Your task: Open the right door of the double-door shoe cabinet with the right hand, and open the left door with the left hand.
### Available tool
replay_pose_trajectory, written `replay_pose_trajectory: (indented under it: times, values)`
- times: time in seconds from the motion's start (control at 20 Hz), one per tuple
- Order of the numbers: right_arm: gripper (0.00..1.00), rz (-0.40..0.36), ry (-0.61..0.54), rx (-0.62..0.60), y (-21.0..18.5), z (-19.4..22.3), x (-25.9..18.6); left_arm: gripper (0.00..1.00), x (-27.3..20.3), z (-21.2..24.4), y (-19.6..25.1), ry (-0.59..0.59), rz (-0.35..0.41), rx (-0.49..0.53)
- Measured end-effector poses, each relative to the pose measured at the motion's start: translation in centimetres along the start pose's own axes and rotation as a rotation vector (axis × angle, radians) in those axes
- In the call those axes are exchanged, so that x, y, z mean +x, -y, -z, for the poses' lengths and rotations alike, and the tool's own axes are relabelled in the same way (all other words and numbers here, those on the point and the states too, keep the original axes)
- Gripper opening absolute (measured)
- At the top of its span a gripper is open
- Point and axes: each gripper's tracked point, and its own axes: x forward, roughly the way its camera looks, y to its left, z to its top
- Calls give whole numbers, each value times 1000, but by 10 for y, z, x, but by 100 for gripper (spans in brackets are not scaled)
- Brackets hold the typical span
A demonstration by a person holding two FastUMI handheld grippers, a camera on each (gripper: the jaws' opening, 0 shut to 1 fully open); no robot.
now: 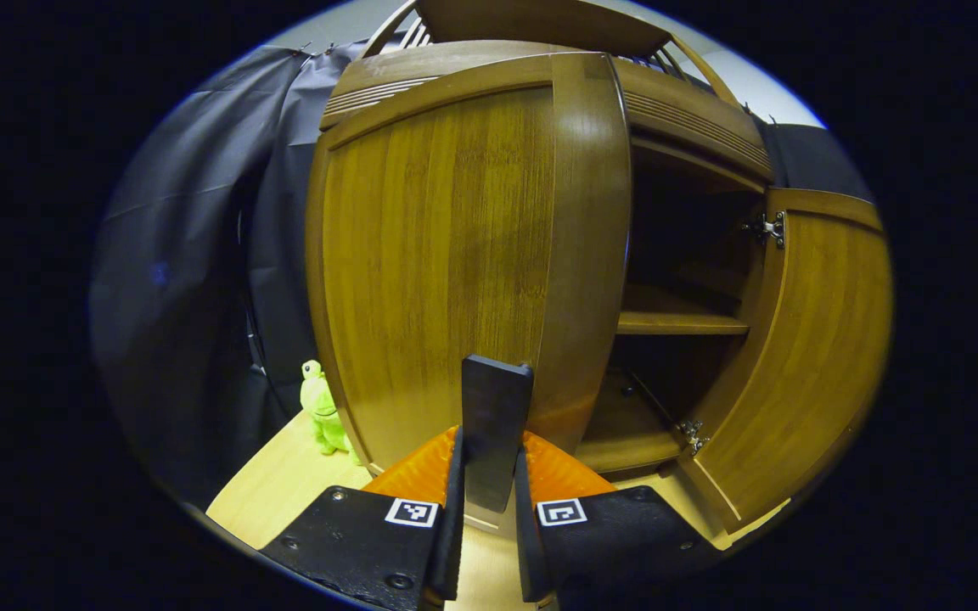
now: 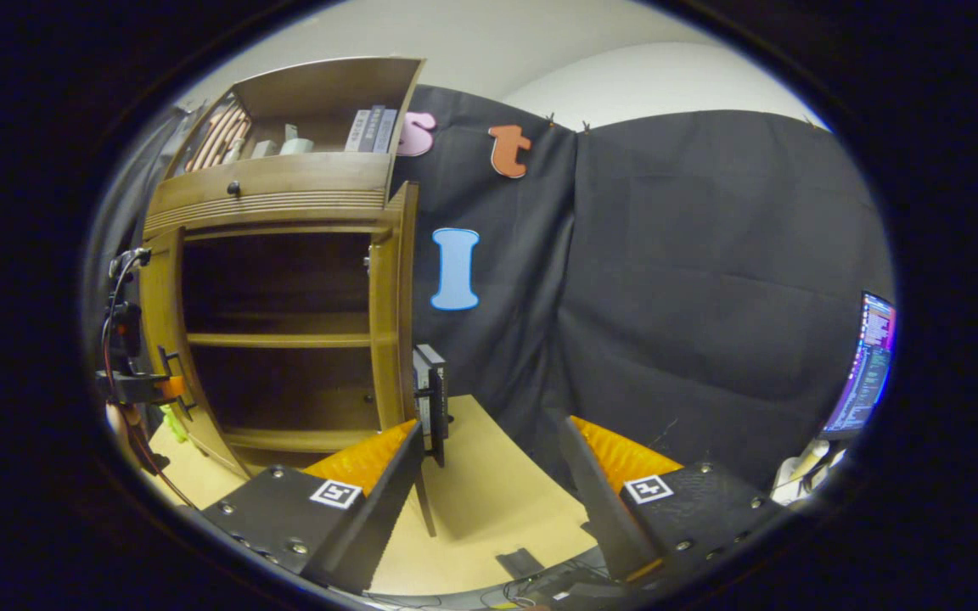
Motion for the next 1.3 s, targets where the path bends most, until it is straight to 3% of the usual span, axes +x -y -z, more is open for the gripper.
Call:
replay_pose_trajectory:
  times: [0.6,1.15,1.3]
  values:
    - [97,-126,-19,3,-33,10,3,25,-43,10,-44,15,-88,-20]
    - [97,-226,-38,-2,-71,20,3,21,-79,22,-112,-15,-250,-21]
    - [97,-245,-51,-4,-77,25,4,18,-84,25,-122,-20,-252,-33]
